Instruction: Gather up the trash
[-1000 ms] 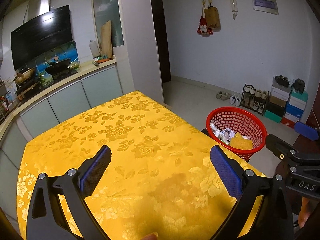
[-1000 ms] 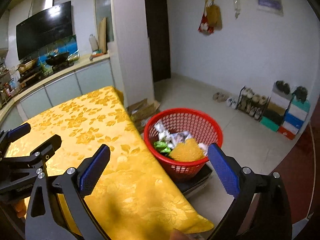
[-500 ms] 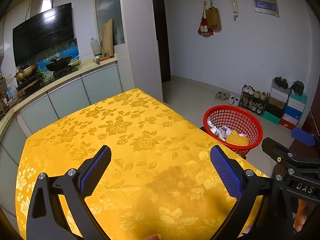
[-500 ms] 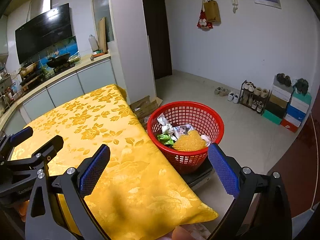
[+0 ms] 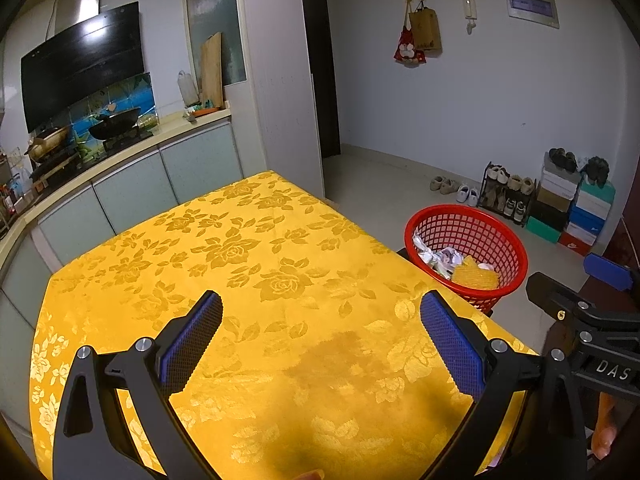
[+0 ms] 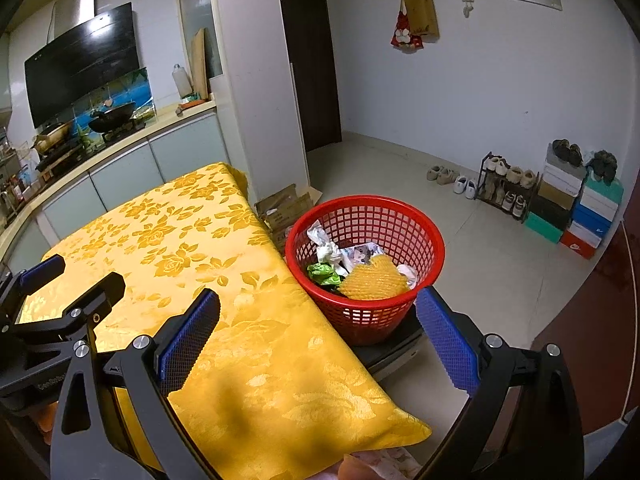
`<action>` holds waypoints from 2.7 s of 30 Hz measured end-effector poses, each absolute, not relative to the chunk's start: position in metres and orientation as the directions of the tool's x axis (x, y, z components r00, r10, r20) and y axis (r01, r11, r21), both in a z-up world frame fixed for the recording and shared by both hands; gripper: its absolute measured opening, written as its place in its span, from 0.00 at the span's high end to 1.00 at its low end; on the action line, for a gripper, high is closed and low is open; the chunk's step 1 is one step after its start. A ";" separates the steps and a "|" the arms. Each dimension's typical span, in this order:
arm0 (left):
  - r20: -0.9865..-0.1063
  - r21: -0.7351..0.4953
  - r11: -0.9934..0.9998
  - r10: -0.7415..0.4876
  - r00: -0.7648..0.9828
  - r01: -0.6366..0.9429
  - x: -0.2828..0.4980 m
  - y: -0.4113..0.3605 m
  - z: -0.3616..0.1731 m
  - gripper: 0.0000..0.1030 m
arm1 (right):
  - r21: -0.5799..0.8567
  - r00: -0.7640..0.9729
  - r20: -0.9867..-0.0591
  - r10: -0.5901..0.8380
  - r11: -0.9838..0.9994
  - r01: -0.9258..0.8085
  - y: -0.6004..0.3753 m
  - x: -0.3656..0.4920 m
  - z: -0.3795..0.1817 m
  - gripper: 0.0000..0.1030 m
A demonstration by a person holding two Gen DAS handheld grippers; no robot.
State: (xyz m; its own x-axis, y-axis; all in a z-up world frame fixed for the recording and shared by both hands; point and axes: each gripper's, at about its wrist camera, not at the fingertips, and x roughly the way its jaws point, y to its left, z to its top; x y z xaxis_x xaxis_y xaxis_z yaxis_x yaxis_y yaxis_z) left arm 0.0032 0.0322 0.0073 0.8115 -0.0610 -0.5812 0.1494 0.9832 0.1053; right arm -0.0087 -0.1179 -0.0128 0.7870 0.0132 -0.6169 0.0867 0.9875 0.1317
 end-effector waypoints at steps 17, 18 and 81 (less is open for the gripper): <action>-0.566 0.110 0.988 -0.030 0.824 0.112 0.004 0.028 0.007 0.07 | 0.133 0.811 -0.582 0.057 0.991 0.026 -0.124 -0.001 -0.011 0.07; -0.567 0.110 0.988 -0.030 0.823 0.112 0.004 0.027 0.007 0.07 | 0.133 0.811 -0.582 0.057 0.991 0.026 -0.124 -0.002 -0.011 0.07; -0.530 0.080 0.996 0.021 0.848 0.026 -0.006 0.037 0.015 0.07 | 0.142 0.844 -0.520 0.136 0.987 -0.072 -0.122 -0.003 0.004 0.07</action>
State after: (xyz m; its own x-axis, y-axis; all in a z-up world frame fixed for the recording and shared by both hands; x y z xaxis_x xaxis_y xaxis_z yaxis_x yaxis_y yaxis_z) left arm -0.0060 0.0374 0.0147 0.8478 0.0206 -0.5299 0.0259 0.9964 0.0802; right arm -0.0034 -0.1219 0.0041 0.8436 0.1359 -0.5196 -0.0716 0.9873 0.1419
